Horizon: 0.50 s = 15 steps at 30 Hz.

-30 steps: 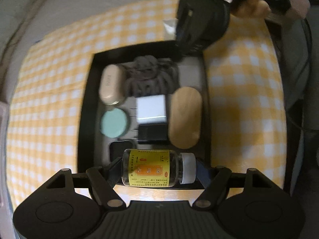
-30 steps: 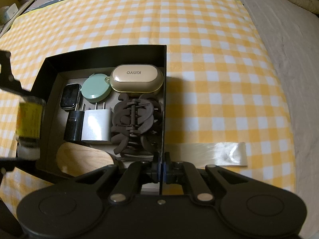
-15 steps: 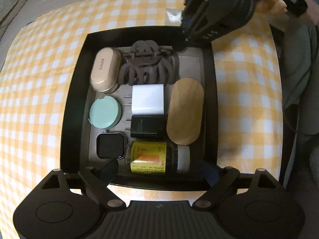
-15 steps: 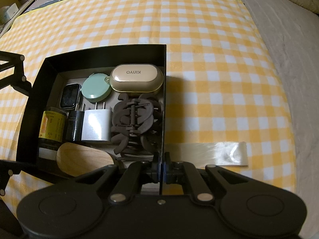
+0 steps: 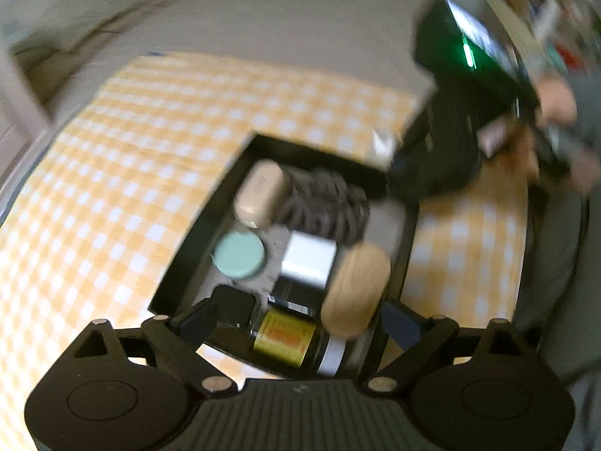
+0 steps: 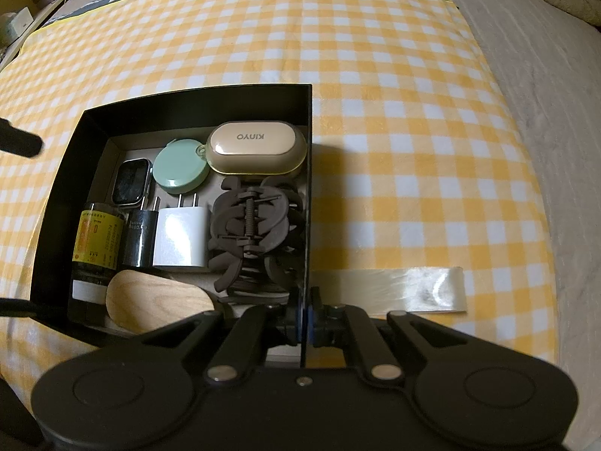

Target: Organize rigid objects

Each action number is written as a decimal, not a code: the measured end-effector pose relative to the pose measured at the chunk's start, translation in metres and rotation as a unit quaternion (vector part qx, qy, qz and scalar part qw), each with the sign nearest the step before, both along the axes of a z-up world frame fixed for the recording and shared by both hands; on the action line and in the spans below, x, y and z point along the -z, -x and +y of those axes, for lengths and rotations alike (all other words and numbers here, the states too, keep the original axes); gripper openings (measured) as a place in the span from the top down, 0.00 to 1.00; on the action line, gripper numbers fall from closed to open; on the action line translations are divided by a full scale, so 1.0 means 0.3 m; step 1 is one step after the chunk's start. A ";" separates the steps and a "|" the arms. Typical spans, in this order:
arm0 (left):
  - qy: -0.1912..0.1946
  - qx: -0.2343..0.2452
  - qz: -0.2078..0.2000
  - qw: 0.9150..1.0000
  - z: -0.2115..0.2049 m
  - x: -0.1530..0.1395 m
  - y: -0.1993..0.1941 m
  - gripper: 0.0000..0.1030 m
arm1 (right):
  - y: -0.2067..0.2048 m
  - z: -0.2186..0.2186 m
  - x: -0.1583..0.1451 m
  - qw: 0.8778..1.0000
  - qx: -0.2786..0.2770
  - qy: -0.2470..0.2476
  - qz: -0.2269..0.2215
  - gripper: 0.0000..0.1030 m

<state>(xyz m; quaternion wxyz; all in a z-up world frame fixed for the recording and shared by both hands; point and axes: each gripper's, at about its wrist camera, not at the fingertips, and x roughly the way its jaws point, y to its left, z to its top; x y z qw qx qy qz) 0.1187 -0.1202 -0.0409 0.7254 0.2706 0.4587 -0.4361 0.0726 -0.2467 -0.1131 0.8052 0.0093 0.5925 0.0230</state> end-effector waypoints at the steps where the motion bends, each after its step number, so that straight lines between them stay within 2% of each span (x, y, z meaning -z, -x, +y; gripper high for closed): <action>1: 0.016 -0.020 0.002 1.000 0.008 -0.012 0.004 0.07 | -0.001 0.001 0.004 1.000 0.000 0.001 0.000 0.97; 5: 0.061 -0.091 -0.010 0.994 0.042 -0.043 0.027 0.04 | 0.003 0.006 0.010 1.000 0.000 0.005 -0.002 0.97; 7: 0.075 -0.133 -0.021 0.988 0.060 -0.049 0.036 0.01 | 0.001 0.005 0.007 1.000 0.000 0.006 -0.003 0.97; 11: 0.096 -0.231 -0.019 0.968 0.094 -0.034 0.040 0.00 | 0.004 0.006 0.006 1.000 0.000 0.008 -0.005 0.97; 15: 0.111 -0.301 -0.003 0.947 0.131 -0.020 0.043 0.00 | 0.006 0.008 -0.004 1.000 -0.004 0.011 -0.008 0.96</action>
